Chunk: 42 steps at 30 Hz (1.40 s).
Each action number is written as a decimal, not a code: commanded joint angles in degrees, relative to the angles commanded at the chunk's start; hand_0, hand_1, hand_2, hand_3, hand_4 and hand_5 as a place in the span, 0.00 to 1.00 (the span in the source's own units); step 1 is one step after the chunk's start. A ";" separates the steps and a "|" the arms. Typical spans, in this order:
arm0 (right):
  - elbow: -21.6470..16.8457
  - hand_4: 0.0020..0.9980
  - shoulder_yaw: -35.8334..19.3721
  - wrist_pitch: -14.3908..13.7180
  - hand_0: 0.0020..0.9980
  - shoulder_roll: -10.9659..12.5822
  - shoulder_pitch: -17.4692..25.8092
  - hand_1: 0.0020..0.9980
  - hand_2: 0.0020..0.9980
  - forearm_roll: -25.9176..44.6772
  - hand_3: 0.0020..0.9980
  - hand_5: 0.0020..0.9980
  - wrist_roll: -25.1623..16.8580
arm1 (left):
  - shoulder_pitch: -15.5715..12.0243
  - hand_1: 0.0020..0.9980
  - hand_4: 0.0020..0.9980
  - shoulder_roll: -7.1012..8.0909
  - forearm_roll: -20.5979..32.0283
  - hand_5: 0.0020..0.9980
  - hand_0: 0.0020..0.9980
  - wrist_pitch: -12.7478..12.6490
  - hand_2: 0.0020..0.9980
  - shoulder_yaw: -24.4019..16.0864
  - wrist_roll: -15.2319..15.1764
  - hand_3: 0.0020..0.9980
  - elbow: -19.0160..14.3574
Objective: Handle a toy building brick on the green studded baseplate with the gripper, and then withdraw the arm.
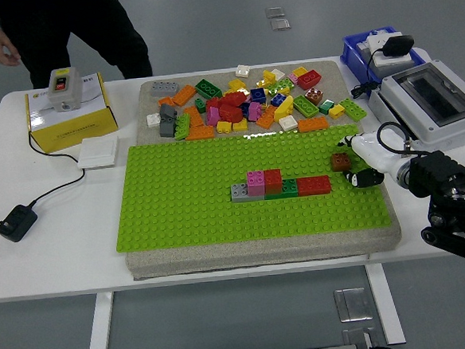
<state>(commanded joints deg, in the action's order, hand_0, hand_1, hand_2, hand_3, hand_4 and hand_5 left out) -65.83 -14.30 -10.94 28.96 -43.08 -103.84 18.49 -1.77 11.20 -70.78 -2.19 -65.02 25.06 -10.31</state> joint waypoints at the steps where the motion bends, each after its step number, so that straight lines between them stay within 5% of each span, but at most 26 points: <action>1: 0.02 0.61 0.01 -0.02 0.16 -0.01 -0.01 0.23 0.80 0.03 0.84 0.38 -0.01 | 0.00 0.68 0.09 0.00 0.01 0.63 0.70 0.00 0.60 0.01 0.00 0.65 0.00; 42: 0.36 0.55 1.12 -2.25 0.14 -0.69 -0.31 0.20 0.70 1.69 0.76 0.40 -0.80 | -0.19 0.68 0.09 -0.18 0.29 0.65 0.70 0.06 0.60 0.65 0.07 0.65 0.00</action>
<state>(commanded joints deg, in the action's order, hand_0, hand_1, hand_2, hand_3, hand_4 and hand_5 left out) -65.47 -13.18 -13.19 28.27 -43.40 -102.15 17.69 -1.96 11.03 -70.49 -2.13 -64.37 25.13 -10.31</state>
